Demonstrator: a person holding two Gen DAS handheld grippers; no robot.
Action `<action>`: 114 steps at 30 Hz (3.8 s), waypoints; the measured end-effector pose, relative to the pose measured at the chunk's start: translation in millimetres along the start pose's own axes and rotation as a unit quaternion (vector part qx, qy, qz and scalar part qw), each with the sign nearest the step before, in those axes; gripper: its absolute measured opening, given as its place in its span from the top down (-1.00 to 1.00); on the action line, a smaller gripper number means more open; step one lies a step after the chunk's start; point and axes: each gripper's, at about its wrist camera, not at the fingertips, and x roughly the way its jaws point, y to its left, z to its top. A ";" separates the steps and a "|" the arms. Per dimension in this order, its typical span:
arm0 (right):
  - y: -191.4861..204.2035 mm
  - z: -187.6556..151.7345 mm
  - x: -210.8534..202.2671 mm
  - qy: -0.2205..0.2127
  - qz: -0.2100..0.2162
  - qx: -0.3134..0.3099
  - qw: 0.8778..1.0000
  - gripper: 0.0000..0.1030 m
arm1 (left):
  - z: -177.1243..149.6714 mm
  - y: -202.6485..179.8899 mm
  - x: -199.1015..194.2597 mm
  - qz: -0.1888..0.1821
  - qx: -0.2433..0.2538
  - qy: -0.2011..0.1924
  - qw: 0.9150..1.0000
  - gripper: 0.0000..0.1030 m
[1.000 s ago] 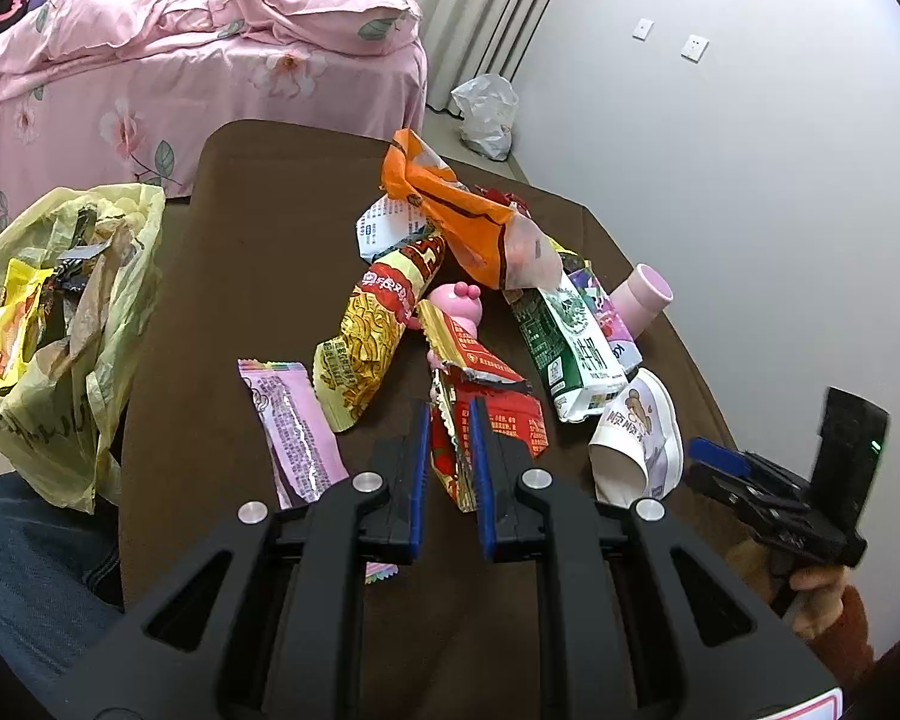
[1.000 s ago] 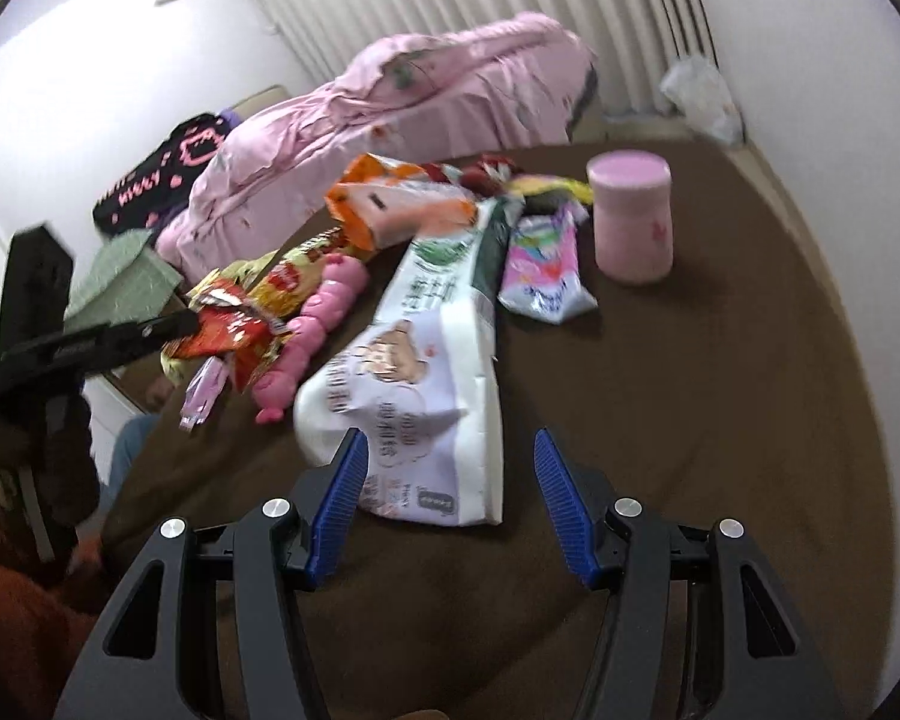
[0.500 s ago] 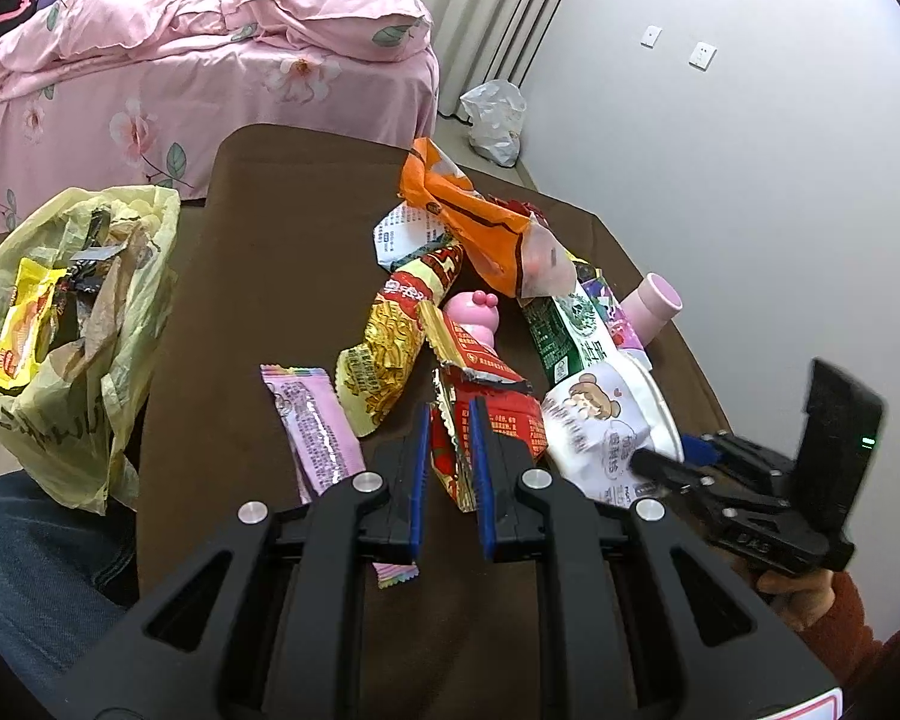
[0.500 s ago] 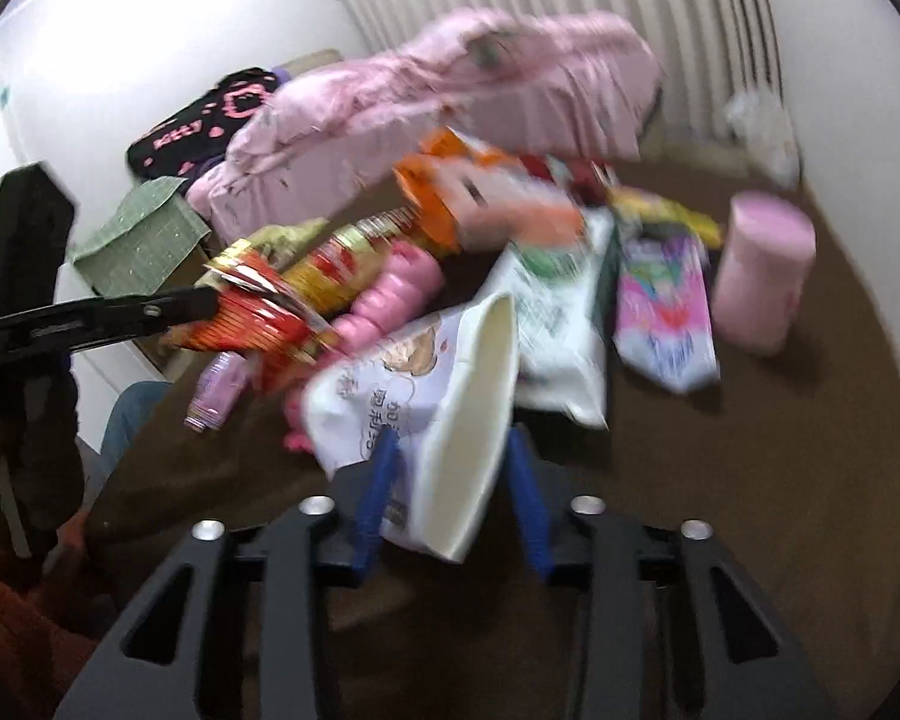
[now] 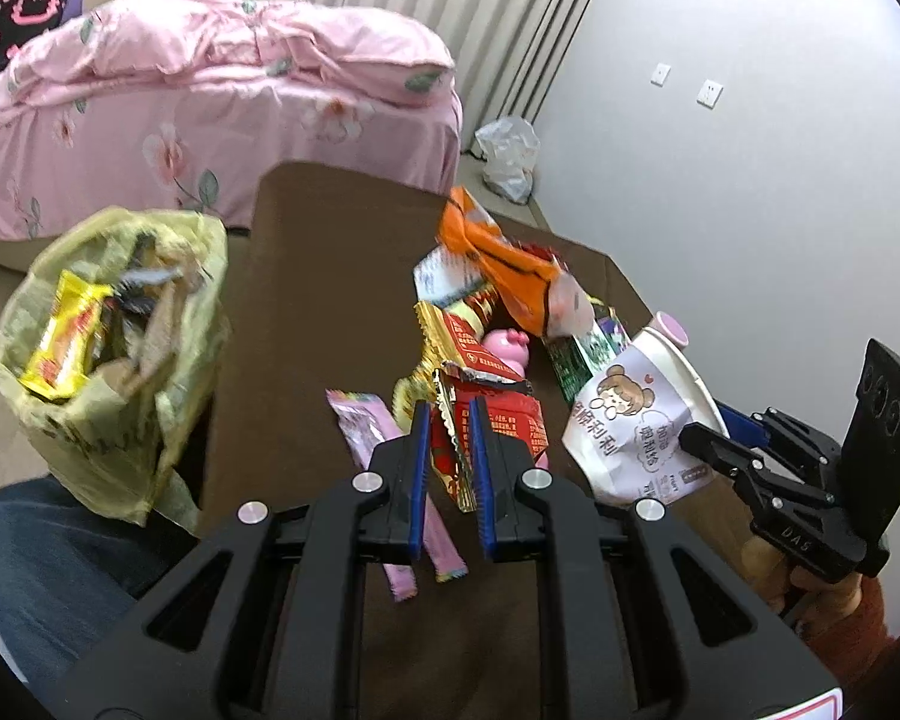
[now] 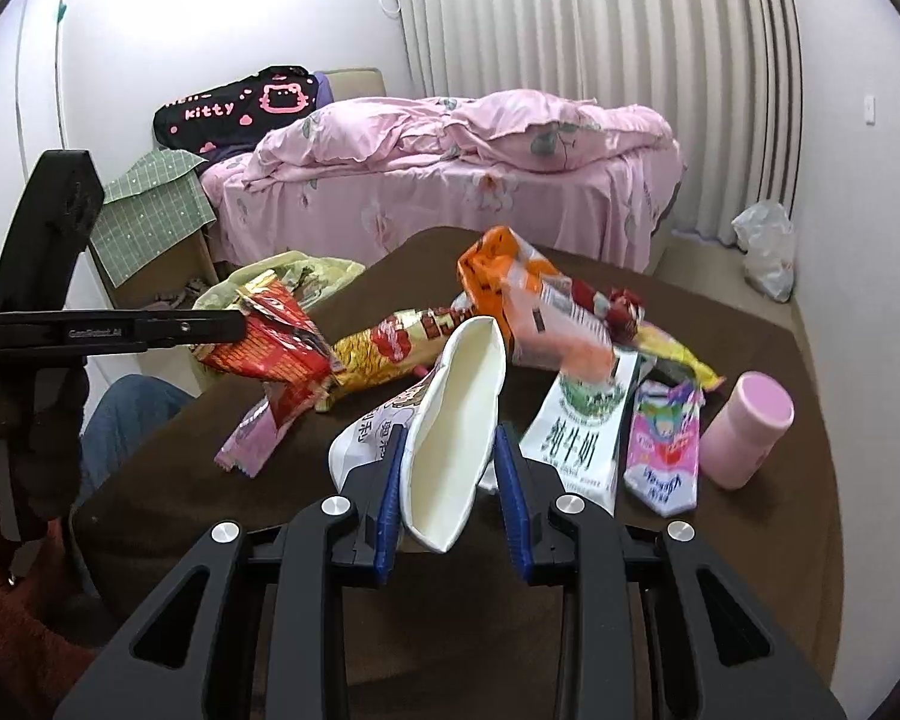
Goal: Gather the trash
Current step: 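Carry both items to the yellow bag and open both tools inside it, then move both tools back over the table toward the remaining items, then grasp the red wrapper with the right tool and lift it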
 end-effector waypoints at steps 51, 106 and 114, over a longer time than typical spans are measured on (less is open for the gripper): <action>205.9 144.1 343.5 0.205 0.132 -0.242 0.939 0.43 | 19.2 275.2 35.7 0.202 -0.215 -0.027 0.955 0.78; -103.2 -4.3 18.8 -0.007 -0.092 0.033 0.995 -0.09 | 101.3 -52.8 143.6 0.010 0.041 -0.012 0.999 -0.02; -115.7 48.7 55.6 -0.022 -0.073 0.066 0.995 -0.09 | 116.2 -43.8 151.5 0.059 0.031 -0.031 0.997 -0.02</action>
